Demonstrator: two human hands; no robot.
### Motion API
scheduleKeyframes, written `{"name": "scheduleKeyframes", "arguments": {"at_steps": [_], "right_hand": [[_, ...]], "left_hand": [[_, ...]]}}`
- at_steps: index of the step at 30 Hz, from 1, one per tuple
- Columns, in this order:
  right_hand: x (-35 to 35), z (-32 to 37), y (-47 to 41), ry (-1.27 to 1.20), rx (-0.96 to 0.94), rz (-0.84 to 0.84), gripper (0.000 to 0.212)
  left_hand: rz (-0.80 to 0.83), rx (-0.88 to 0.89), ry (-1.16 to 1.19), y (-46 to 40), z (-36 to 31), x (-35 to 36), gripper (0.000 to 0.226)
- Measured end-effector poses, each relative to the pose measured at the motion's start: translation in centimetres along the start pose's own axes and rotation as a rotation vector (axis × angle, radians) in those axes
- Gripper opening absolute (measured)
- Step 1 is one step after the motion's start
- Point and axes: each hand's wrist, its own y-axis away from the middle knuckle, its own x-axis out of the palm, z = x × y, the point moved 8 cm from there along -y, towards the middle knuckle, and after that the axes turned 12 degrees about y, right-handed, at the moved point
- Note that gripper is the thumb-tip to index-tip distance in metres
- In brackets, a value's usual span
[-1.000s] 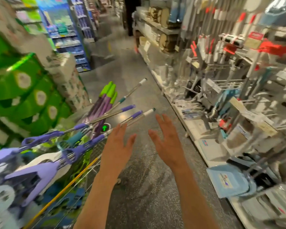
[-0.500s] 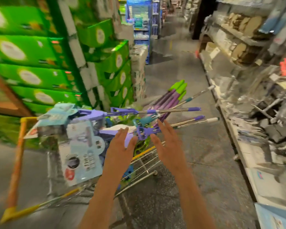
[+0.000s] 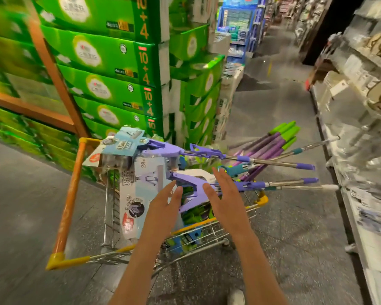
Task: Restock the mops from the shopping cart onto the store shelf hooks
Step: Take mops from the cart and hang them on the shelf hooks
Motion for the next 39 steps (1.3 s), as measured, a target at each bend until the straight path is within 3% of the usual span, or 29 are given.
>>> {"name": "scheduleKeyframes", "arguments": {"at_steps": [5, 11, 18, 25, 31, 34, 37, 39], "right_hand": [[1.1, -2.0, -5.0, -0.007, -0.046, 0.068, 0.076], [0.4, -5.6, -14.2, 0.007, -0.095, 0.148, 0.057], [2.1, -11.9, -21.0, 0.071, -0.098, 0.377, 0.05], [3.0, -18.5, -26.3, 0.141, -0.065, 0.35, 0.069], [5.1, -21.6, -31.1, 0.266, -0.042, 0.474, 0.073], [6.1, -22.2, -32.6, 0.268, -0.028, 0.526, 0.071], [7.0, -22.9, -33.8, 0.264, -0.005, 0.57, 0.069], [7.5, -23.4, -34.5, 0.268, 0.001, 0.608, 0.061]], "left_hand": [[-0.033, -0.056, 0.04, -3.7, 0.2, 1.8, 0.017], [-0.176, -0.243, 0.308, -11.3, 4.2, 5.3, 0.028], [-0.362, -0.506, 0.567, -15.0, 8.6, 11.4, 0.054], [-0.41, -0.385, 0.911, -17.2, 7.9, 16.0, 0.064], [-0.471, -0.362, 1.053, -23.7, 7.0, 16.9, 0.073], [-0.428, -0.359, 1.082, -25.9, 6.1, 17.9, 0.051], [-0.494, -0.351, 1.051, -27.5, 6.4, 18.5, 0.063], [-0.513, -0.326, 1.053, -28.7, 6.9, 18.6, 0.05]]}}
